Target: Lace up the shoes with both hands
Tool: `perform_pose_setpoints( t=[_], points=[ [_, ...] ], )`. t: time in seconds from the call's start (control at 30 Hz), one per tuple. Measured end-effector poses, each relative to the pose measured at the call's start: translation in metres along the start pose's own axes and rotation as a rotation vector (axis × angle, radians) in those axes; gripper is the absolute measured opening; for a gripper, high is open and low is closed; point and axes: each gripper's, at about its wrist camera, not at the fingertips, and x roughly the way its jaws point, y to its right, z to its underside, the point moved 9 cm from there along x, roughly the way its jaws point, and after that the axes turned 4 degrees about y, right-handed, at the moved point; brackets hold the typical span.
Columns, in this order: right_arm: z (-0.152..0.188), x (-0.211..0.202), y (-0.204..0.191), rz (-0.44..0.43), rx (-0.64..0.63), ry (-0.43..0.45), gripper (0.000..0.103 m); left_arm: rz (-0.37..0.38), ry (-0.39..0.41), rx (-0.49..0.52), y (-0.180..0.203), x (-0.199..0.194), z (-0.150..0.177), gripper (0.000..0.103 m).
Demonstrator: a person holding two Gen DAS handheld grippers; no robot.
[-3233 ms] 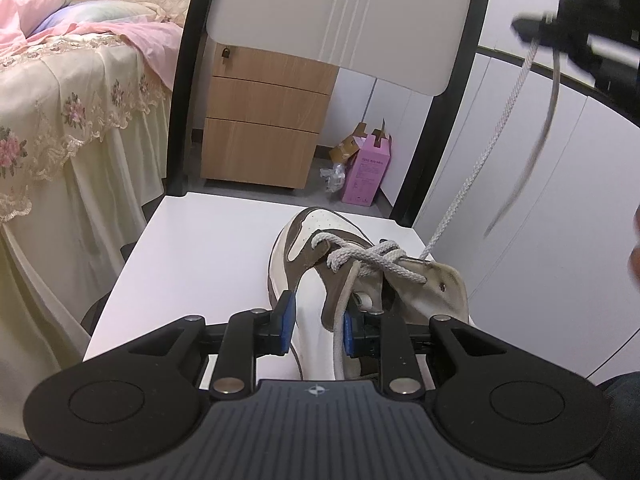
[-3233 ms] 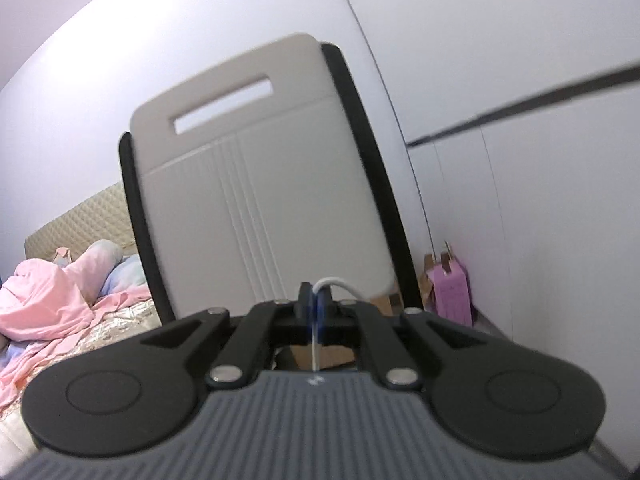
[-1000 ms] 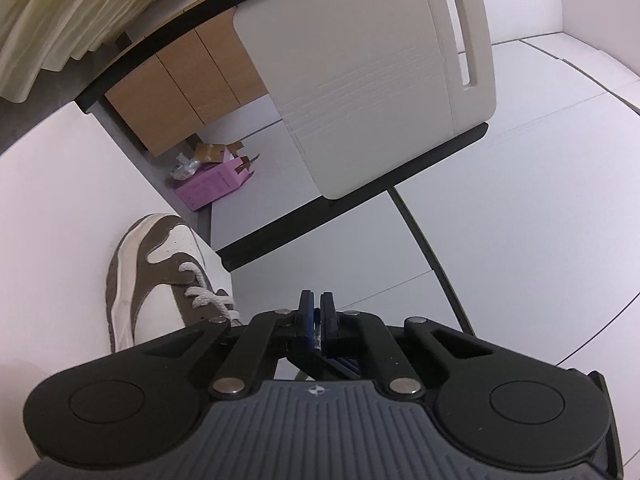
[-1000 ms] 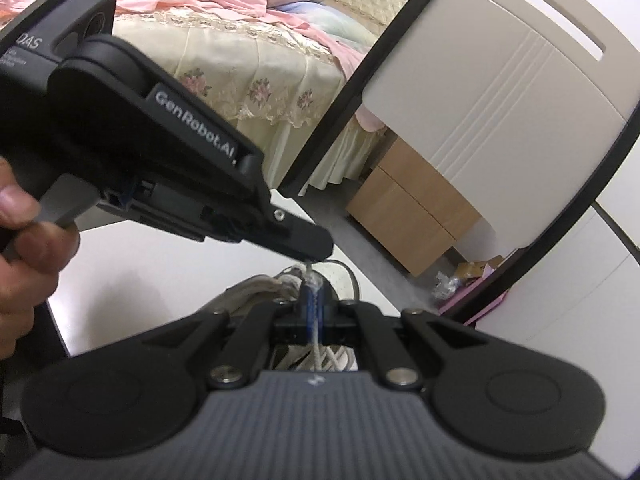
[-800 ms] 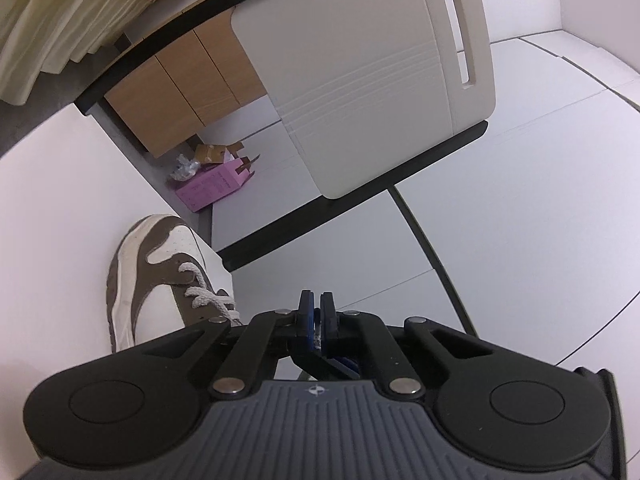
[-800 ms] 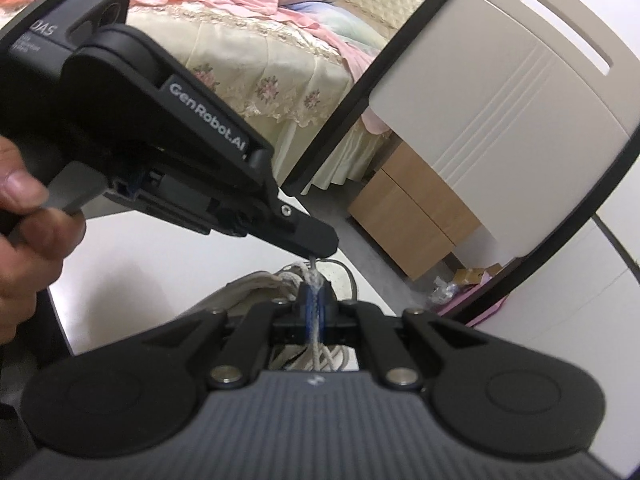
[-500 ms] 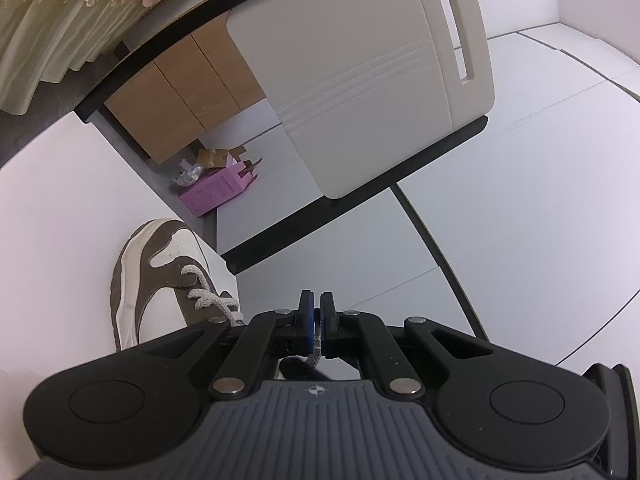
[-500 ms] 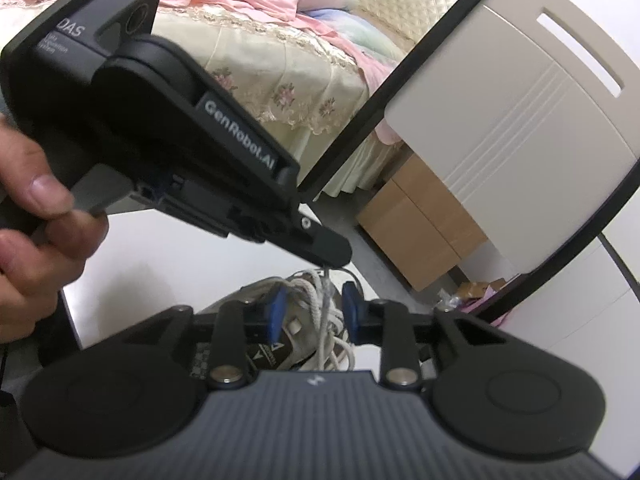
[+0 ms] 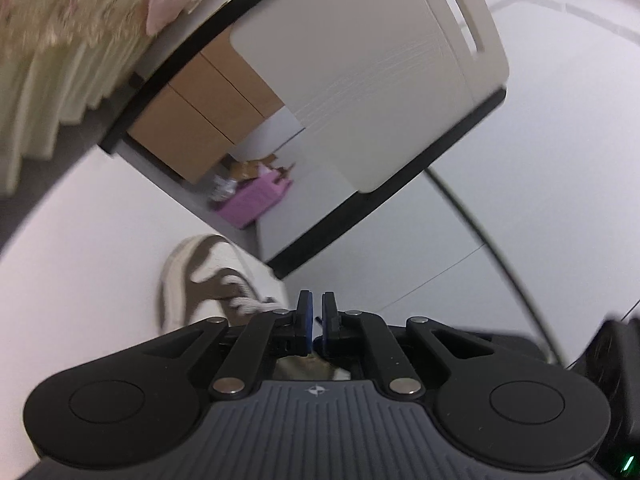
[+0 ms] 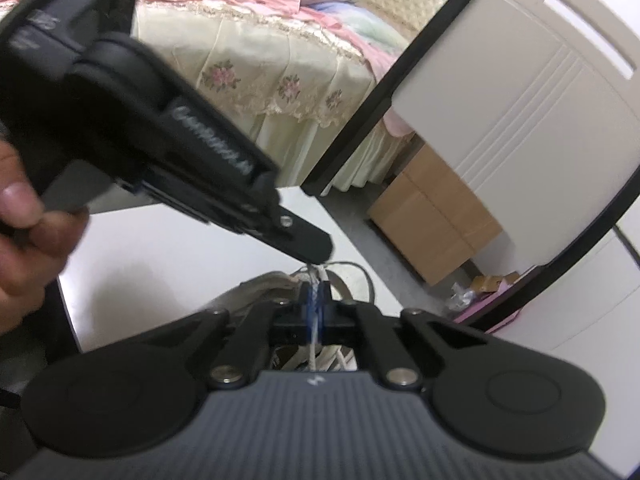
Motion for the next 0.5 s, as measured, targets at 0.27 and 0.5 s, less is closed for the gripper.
perform_pose_setpoints(
  t=[0.27, 0.5],
  points=[
    [0.001, 0.023, 0.014, -0.056, 0.013, -0.067, 0.003, -0.18, -0.005, 0.289, -0.006, -0.017, -0.009, 0.048],
    [0.008, 0.039, 0.01, -0.126, -0.036, -0.115, 0.003, -0.157, -0.1, 0.579, 0.01, 0.001, 0.021, 0.048]
  ],
)
